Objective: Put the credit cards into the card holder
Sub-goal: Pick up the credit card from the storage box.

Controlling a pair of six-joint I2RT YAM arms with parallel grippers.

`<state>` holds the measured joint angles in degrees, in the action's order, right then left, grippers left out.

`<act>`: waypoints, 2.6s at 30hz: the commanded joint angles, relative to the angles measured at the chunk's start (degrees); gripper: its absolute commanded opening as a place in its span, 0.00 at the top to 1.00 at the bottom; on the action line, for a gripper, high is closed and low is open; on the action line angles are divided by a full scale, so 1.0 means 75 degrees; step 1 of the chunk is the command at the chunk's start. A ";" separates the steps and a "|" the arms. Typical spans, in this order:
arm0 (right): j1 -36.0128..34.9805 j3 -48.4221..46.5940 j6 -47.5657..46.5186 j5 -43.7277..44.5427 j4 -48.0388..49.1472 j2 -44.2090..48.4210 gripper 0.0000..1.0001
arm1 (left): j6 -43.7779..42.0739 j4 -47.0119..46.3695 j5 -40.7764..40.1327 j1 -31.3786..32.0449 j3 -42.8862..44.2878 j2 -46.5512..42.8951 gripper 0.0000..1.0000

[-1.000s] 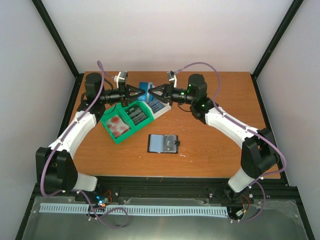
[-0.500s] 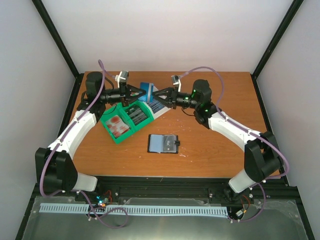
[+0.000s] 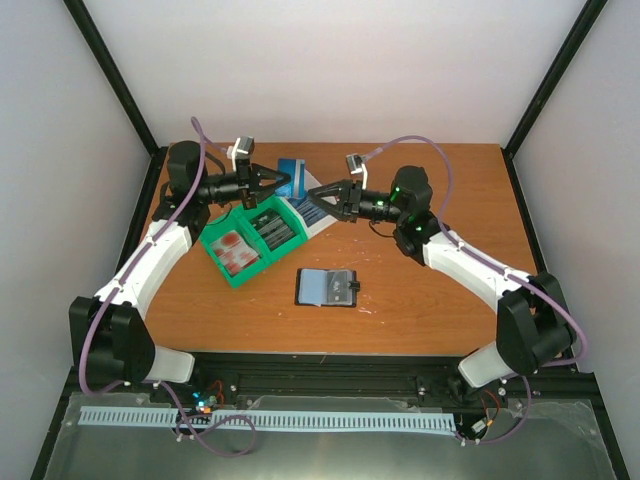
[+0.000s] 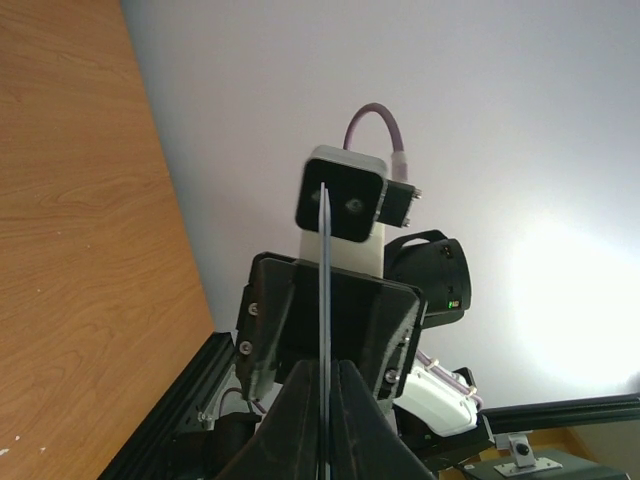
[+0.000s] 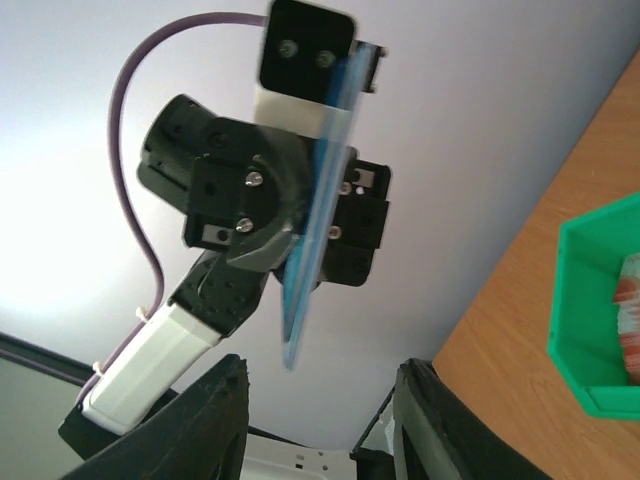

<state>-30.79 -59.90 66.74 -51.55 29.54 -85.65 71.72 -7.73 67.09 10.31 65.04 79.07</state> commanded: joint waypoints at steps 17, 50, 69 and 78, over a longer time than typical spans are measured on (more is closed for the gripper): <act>-0.0137 -0.0441 -0.0317 -0.0120 -0.0267 -0.0254 0.70 | 0.0151 -0.0351 0.0088 -0.0028 0.0130 -0.0184 0.99; -0.0199 -0.0427 -0.0322 0.0110 -0.0169 -0.0346 0.71 | 0.0183 -0.0433 0.0137 -0.0032 0.0024 -0.0214 0.99; -0.0361 -0.1527 -0.1273 0.0347 -0.2449 -0.0856 0.73 | -0.0081 -0.0593 0.0263 -0.0026 -0.0075 -0.0424 0.99; -0.0498 -0.2457 -0.1750 0.0463 -0.3469 -0.1287 0.69 | -0.0551 -0.0377 0.0397 0.0044 -0.0046 -0.0537 0.99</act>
<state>-33.21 -75.85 56.16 -50.57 8.27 -92.73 70.26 -9.76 66.15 9.37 63.83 77.71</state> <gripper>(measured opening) 0.286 0.037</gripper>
